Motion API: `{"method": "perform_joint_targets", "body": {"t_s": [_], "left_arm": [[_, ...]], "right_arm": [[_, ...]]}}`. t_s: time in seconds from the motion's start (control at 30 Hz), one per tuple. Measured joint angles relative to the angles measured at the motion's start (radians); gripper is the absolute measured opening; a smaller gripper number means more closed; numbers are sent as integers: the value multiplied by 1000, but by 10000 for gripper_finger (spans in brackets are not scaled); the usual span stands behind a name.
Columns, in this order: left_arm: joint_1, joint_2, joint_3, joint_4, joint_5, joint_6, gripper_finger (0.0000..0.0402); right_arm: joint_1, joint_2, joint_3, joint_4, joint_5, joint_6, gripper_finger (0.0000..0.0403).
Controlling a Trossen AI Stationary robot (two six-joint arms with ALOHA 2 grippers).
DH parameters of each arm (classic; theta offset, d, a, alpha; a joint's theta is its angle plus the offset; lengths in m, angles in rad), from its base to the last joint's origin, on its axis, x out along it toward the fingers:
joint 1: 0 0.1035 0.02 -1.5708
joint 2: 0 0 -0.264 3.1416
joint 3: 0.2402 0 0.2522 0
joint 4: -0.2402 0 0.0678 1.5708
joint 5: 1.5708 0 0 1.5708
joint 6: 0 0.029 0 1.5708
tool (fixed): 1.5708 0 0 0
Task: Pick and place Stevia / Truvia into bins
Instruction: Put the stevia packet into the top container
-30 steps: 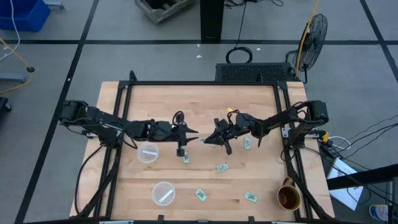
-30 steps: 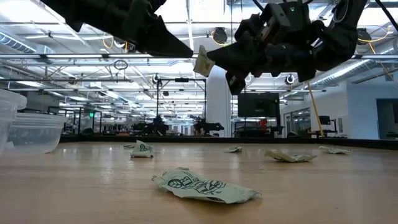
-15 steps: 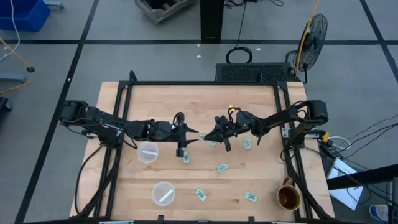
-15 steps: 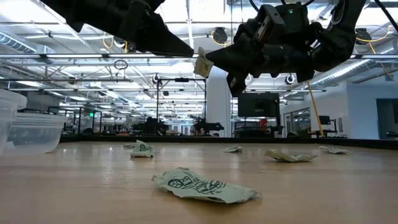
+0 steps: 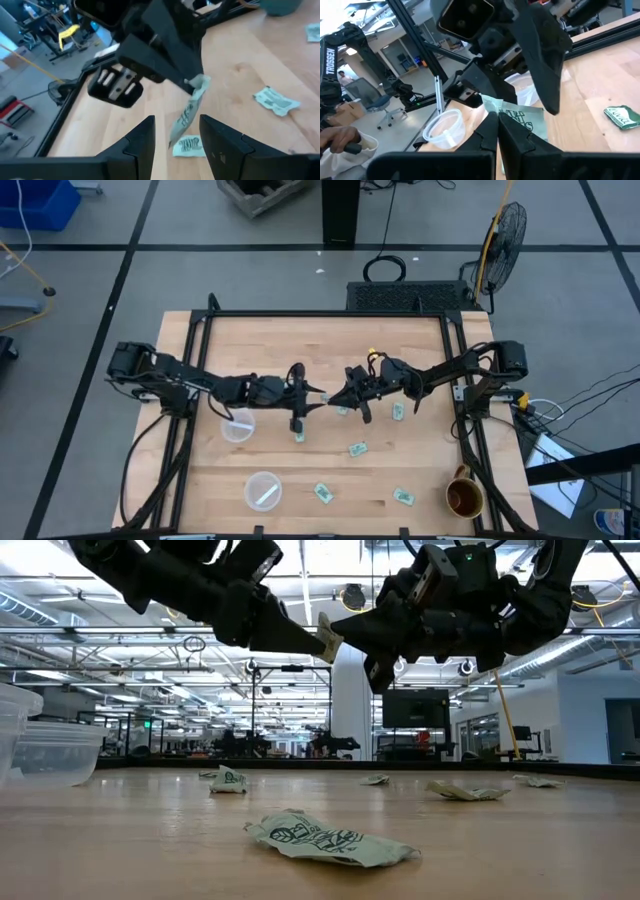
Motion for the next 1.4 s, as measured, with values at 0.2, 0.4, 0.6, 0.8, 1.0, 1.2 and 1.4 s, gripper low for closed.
{"method": "perform_joint_targets", "body": {"t_s": [0.2,0.4,0.6,0.8,1.0,1.2,1.4], "left_arm": [[-1,0,0,-1,35,1,120],[3,0,0,-2,35,4,38],[20,0,0,-7,36,4,11],[21,0,0,-24,36,1,5],[17,-4,1,-68,5,-1,13],[-12,-123,1,-441,-202,-86,9],[-87,-329,1,-854,-190,-426,4]], "right_arm": [[0,0,0,0,0,-5,0],[0,0,0,0,0,-25,2],[0,0,0,-1,29,-30,25],[0,0,0,-37,26,-53,69],[0,-1,0,-107,135,-152,122],[0,-1,0,-242,209,-158,151],[1,-1,-1,-346,209,-158,153]]}}
